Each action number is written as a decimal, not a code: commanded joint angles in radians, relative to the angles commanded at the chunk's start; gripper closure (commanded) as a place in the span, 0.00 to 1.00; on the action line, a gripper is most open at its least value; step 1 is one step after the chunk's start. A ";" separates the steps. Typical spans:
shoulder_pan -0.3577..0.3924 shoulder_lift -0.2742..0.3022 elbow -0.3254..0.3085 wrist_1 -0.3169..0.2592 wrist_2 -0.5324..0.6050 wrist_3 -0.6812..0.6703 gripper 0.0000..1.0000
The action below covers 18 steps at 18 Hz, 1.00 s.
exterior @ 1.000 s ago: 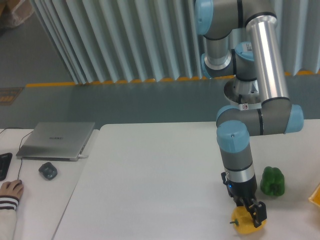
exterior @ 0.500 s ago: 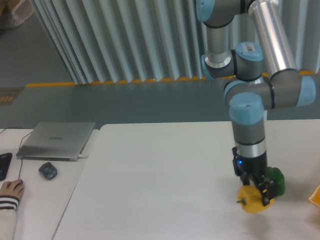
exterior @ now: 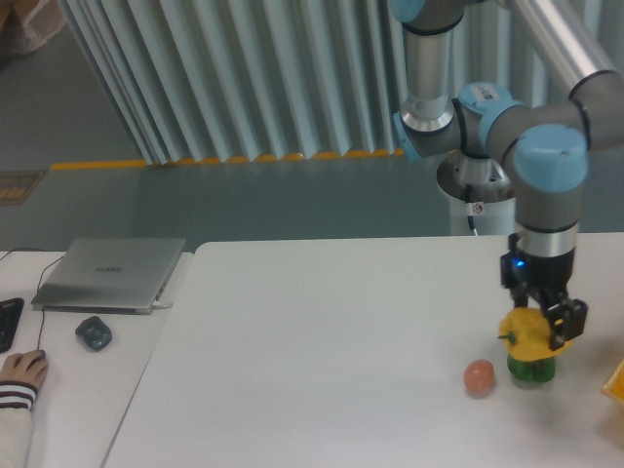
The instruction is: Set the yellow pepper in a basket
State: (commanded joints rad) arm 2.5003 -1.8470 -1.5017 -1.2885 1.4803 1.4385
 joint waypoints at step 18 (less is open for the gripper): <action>0.170 0.029 -0.048 0.196 -0.032 0.129 0.49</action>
State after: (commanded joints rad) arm 2.6706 -1.8177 -1.5493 -1.0923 1.4481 1.5677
